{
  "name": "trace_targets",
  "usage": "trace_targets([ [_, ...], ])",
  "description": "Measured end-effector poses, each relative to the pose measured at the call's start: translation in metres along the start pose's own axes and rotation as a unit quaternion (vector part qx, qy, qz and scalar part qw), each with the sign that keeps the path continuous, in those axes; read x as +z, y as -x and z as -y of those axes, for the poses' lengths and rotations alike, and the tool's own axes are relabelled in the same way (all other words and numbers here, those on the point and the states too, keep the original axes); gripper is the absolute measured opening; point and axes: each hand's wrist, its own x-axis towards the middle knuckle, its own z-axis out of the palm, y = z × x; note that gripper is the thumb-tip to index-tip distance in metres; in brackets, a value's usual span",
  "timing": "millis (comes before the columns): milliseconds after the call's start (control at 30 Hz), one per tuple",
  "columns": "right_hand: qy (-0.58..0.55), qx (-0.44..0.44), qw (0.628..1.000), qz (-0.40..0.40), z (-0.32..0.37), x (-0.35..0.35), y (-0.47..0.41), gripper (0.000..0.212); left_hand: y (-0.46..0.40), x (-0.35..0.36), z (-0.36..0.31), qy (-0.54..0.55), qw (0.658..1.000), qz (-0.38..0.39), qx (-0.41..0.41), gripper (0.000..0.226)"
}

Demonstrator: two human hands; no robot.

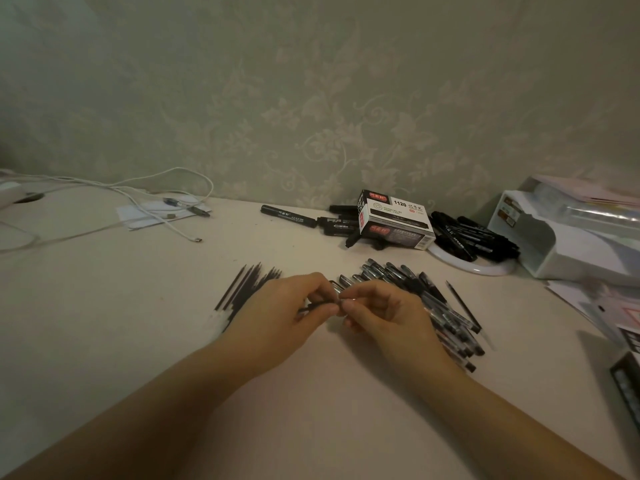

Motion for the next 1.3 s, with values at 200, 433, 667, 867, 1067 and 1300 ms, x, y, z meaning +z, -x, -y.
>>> trace_targets([
  [200, 0.134, -0.019, 0.991, 0.007, -0.0019, 0.0015, -0.0009, 0.025, 0.0004, 0.002, -0.0038, -0.007, 1.0, 0.005, 0.017, 0.01],
  [433, 0.121, -0.018, 0.992, 0.031, -0.0021, 0.0019, -0.0015, 0.008, 0.0014, 0.0009, -0.0046, 0.016, 1.0, -0.008, 0.012, 0.006],
  [667, 0.157, -0.029, 0.987, 0.022, -0.0056, 0.0026, -0.0027, 0.022, 0.0016, 0.0053, -0.004, 0.013, 1.0, 0.009, 0.011, 0.01],
  [867, 0.132, -0.023, 0.991, 0.027, -0.0046, 0.0023, -0.0013, 0.007, 0.0002, 0.0027, -0.0051, 0.011, 1.0, 0.006, 0.003, 0.008],
  [1067, 0.194, -0.03, 0.98, 0.021, -0.0058, 0.0044, -0.0026, 0.024, 0.0016, 0.0022, -0.0026, -0.019, 0.999, 0.032, -0.002, 0.008],
  [1300, 0.145, -0.032, 0.988, 0.034, -0.0017, 0.0037, -0.0002, 0.015, 0.0004, 0.0016, -0.0065, 0.004, 1.0, 0.017, -0.012, 0.012],
])
